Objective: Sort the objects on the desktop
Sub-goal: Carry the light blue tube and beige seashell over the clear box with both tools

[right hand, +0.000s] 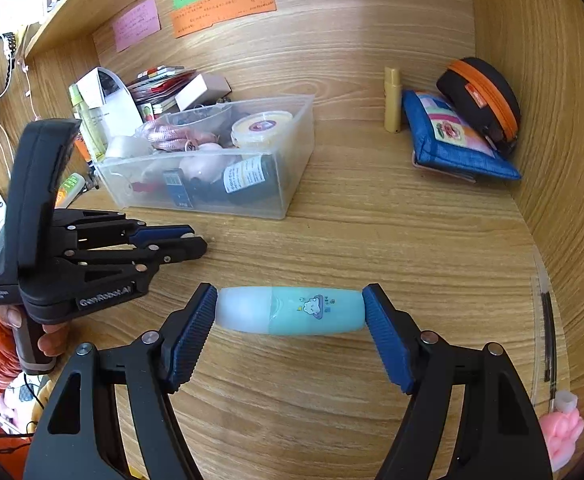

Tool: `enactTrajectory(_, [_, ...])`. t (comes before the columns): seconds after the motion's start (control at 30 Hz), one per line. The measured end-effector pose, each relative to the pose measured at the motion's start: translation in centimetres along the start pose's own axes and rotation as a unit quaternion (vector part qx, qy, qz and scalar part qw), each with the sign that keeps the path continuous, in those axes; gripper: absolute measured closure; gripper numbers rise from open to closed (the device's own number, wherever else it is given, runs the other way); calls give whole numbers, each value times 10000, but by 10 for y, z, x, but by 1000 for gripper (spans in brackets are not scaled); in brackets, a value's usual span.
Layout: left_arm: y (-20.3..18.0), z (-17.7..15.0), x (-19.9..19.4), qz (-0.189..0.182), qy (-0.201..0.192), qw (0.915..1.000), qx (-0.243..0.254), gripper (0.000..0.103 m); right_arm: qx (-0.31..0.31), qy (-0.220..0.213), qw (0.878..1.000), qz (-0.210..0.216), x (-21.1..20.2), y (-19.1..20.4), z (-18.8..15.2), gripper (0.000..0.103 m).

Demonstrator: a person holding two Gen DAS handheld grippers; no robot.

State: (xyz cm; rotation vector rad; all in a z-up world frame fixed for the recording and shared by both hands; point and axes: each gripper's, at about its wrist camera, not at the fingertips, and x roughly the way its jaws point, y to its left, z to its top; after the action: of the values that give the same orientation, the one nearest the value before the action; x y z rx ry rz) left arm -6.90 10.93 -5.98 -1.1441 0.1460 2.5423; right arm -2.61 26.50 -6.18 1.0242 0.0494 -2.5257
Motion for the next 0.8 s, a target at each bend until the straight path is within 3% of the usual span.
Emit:
enactTrajectory(0.4, [45, 5, -50, 153, -727, 9965, -387, 86, -375, -155, 9991, 76, 11, 30, 42, 32])
enactTrajectory(0.8, [109, 37, -101, 414, -1491, 9838, -909, 86, -573, -426, 9970, 290, 35, 67, 103, 32])
